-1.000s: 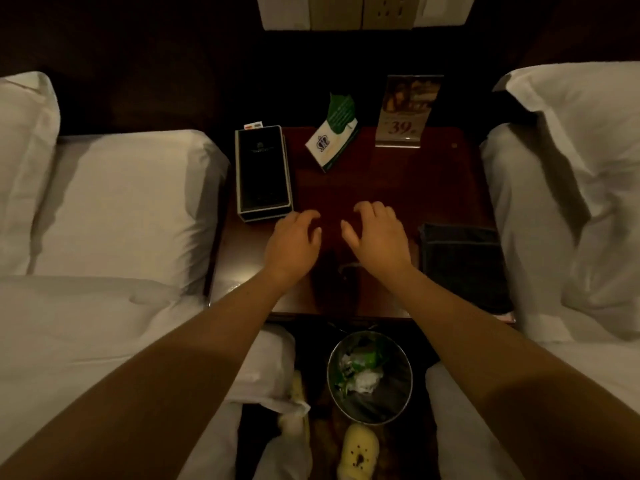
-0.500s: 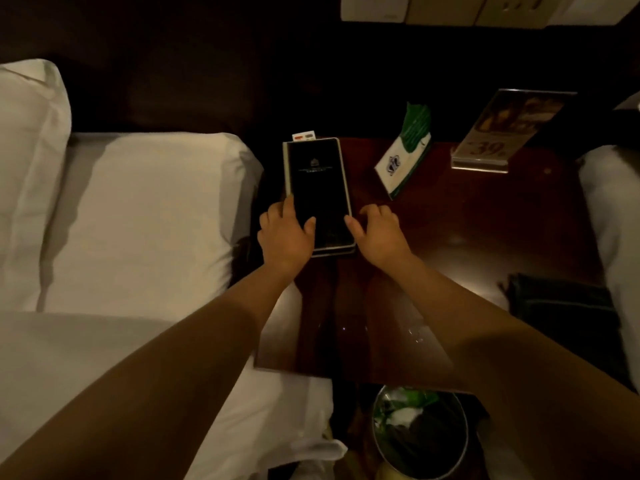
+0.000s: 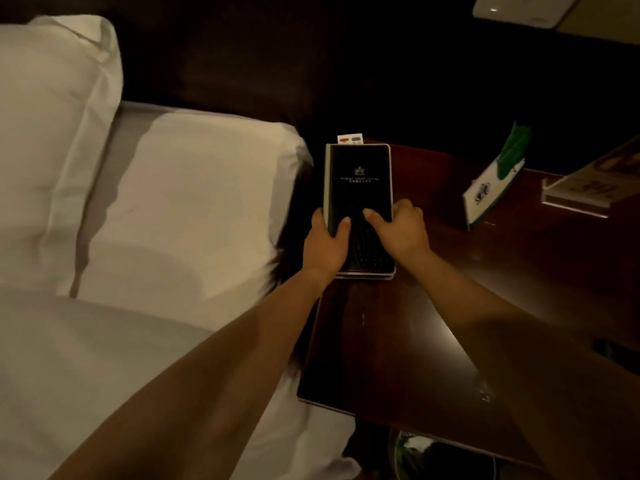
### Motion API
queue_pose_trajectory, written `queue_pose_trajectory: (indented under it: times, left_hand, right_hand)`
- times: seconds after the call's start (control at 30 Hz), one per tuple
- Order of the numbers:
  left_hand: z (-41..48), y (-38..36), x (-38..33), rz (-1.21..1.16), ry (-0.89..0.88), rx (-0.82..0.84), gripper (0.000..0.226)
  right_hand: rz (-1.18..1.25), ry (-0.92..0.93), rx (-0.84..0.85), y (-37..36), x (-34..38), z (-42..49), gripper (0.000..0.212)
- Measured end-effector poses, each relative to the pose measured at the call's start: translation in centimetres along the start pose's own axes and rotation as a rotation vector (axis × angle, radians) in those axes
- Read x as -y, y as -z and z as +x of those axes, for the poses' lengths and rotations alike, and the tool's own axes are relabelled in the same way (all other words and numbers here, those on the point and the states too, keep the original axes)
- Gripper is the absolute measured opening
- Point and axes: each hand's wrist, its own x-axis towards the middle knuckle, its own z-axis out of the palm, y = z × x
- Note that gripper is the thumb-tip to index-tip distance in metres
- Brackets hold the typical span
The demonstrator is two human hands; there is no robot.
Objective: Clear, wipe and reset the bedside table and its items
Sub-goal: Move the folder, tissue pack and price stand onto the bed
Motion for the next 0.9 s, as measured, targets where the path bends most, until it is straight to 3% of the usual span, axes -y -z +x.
queue_pose_trajectory:
  times: [0.2,0.47,0.73,0.9]
  left_hand:
    - [-1.0,5.4,2.6,-0.130,-0.016,-0.222,0.042]
    - [-1.6,14.1,5.5,-0.050,0.064,-0.439,0.042]
    - [-3.7,19.1,10.4,-0.004,0.194,-0.585,0.045]
    - [-3.6,19.9,11.8,0.120,0.249,-0.619,0.048]
  right_hand:
    - [-0.014,0.168,0.051,-5.3,5.2,-1.8,0.049]
    - [-0.016,0.292,0.188,-12.8,11.0,-4.6,0.050]
    - [-0.057,0.360,0.357,-19.6,13.0,-7.9,0.050]
    - [-0.129,0.409,0.368,-21.4,13.0,-8.3,0.050]
